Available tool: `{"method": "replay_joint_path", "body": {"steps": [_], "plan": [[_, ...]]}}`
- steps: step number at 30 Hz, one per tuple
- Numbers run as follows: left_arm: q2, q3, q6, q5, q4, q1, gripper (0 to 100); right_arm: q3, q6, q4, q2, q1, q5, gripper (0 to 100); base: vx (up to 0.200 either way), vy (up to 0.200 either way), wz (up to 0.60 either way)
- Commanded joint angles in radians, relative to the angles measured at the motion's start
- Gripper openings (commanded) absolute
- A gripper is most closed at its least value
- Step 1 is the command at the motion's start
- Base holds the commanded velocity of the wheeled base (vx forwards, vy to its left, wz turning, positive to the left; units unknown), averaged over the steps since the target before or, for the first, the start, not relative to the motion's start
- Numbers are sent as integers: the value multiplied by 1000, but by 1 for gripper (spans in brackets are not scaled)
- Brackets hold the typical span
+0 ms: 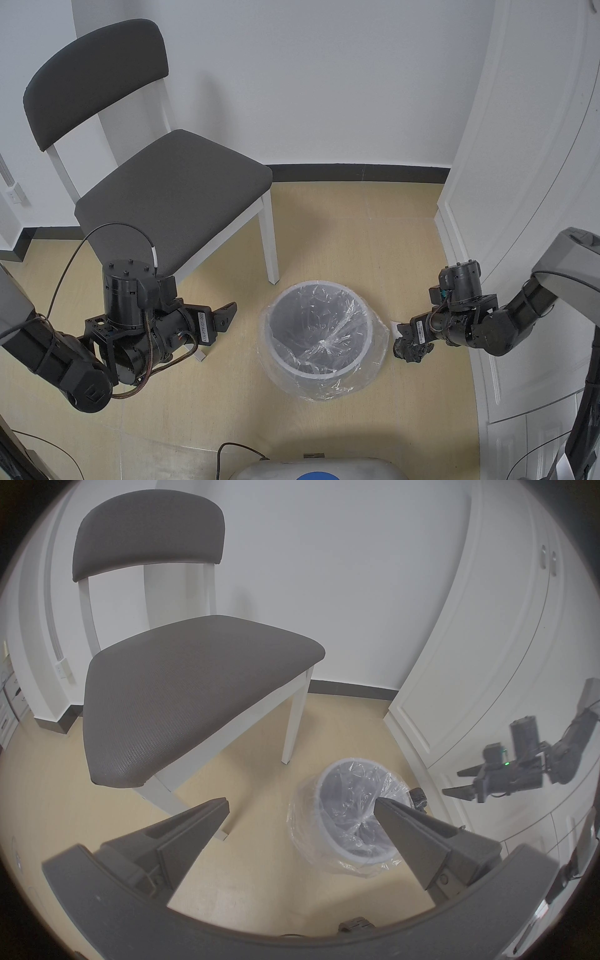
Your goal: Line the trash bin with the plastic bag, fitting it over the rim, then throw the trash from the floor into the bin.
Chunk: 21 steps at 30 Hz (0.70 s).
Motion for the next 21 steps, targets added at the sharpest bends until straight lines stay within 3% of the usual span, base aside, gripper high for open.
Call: {"method": "replay_joint_path", "body": {"steps": [1, 7, 9, 15, 21], "plan": [[7, 2, -3, -6, -7, -1, 100, -125, 81, 26, 234, -92, -38, 100, 0, 0, 0], [37, 28, -3, -43, -116, 7, 100, -297, 151, 225, 317, -141, -30, 100, 0, 0, 0], [81, 41, -2, -54, -211, 8, 100, -416, 198, 350, 346, -154, -6, 100, 0, 0, 0], [172, 66, 4, -50, -367, 8, 100, -666, 221, 500, 445, -170, 27, 100, 0, 0, 0], [188, 72, 23, -50, -382, 10, 100, -892, 231, 630, 568, -200, 28, 100, 0, 0, 0]]}}
